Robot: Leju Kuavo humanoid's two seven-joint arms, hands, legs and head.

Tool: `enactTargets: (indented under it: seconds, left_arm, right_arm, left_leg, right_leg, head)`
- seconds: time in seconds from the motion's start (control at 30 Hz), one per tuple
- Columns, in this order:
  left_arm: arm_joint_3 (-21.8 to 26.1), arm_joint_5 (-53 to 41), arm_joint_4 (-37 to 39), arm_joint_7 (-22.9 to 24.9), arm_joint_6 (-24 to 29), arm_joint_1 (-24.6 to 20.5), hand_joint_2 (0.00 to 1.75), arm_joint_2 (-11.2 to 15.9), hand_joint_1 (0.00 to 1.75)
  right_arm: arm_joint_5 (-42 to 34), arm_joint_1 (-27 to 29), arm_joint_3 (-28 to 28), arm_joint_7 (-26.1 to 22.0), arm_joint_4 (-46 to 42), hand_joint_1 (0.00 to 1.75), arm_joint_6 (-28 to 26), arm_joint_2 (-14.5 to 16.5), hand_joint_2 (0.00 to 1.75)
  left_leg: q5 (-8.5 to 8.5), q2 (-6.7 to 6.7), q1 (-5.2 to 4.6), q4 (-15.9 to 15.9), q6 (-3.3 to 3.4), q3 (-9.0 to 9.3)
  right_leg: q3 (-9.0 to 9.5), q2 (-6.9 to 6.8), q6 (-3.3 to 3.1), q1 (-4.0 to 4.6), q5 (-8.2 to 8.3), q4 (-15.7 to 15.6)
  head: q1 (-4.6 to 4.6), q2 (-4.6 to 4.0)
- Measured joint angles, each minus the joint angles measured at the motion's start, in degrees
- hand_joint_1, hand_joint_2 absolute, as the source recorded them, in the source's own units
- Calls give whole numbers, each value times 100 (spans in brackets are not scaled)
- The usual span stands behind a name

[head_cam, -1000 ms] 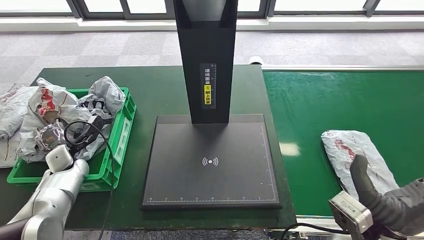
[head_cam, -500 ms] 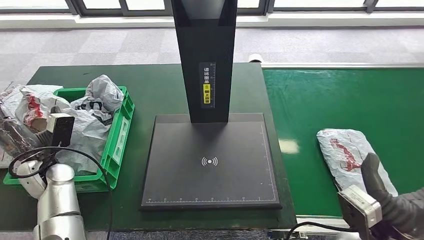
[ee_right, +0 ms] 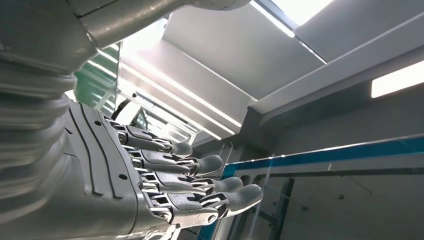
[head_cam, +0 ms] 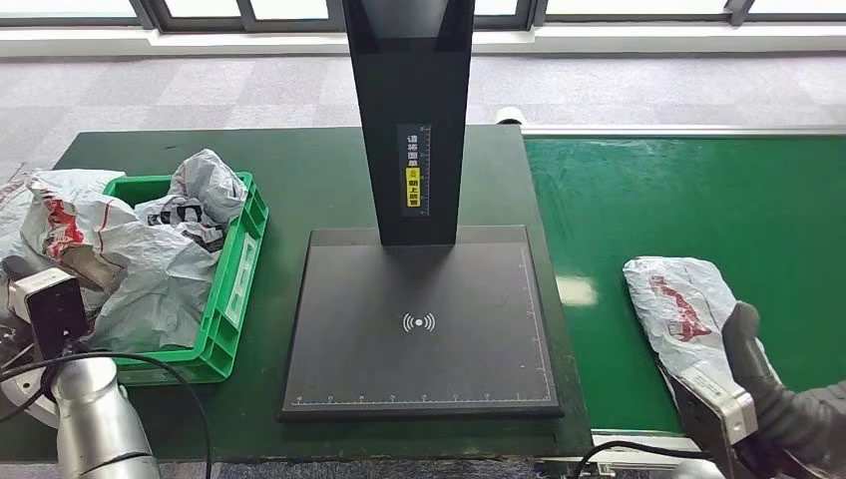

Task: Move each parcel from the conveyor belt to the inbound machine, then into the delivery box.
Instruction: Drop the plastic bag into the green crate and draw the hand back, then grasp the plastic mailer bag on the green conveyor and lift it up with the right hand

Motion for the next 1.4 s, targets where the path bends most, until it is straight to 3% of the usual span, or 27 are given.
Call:
enactTargets:
  seconds: [0.1, 0.23, 0.4, 0.5, 0.6, 0.83, 1.1, 1.3, 1.4]
  left_arm:
    - [-709, 878, -71, -229, -396, 335, 175, -57, 0]
    - [-1675, 1944, -303, -334, -1593, 736, 175, -68, 0]
    - [-2211, 2211, -458, -343, -1872, 937, 175, -63, 0]
    - [-2546, 2620, -543, -345, -2298, 1096, 175, -41, 0]
    - [-2905, 2993, -570, -344, -2712, 1290, 175, -47, 0]
    - [-3524, 3353, -566, -344, -2975, 1692, 175, -118, 0]
    - [-3694, 3367, -622, -344, -2953, 1851, 175, -158, 0]
    - [-3790, 3338, -863, -344, -2922, 2013, 175, -170, 0]
    - [-3829, 3330, -940, -344, -2894, 2034, 175, -171, 0]
  right_arm:
    - [758, -17, -2, 451, 131, 0, 2, 3, 175]
    - [2094, -73, -127, 1091, 686, 0, 15, 2, 175]
    - [2382, -155, -241, 1260, 1097, 0, 15, -3, 175]
    - [2658, -367, -372, 1604, 1554, 0, 15, -75, 175]
    - [2839, -853, -539, 2179, 2500, 0, 19, -415, 175]
    - [2918, -2135, -752, 3224, 5451, 0, 20, -1664, 175]
    - [2872, -2810, -752, 3339, 7287, 0, 138, -2269, 175]
    - [2220, -3142, -884, 2551, 8327, 0, 1025, -2426, 175]
    - [2143, -3262, -905, 2452, 8642, 0, 1437, -2426, 175]
  left_leg:
    - [-2, -3, 0, 0, 2, -6]
    - [-2, -3, 0, 1, 6, -13]
    - [0, -5, 1, 0, 7, -12]
    - [0, -4, 1, 0, 6, -14]
    - [-1, -1, 0, 4, 8, -15]
    - [6, -12, -4, 31, 28, -38]
    - [6, -12, -2, 29, 28, -42]
    - [6, -13, -3, 29, 28, -47]
    - [7, -13, -3, 29, 28, -47]
  right_leg:
    - [1, -7, 1, 0, -1, 0]
    - [-2, -10, 2, 0, 0, -1]
    - [-3, -12, 1, 1, 0, 0]
    - [-4, -11, 1, 2, 0, 0]
    - [-3, -8, 6, -1, 3, -1]
    - [-6, -17, 28, -4, 18, -3]
    - [-13, -18, 28, -2, 18, -2]
    - [-15, -19, 28, -3, 18, -2]
    - [-16, -19, 28, -3, 18, -2]
  head:
    - [0, 0]
    - [0, 0]
    - [0, 0]
    - [0, 0]
    - [0, 1]
    - [0, 0]
    - [0, 1]
    - [0, 0]
    - [0, 0]
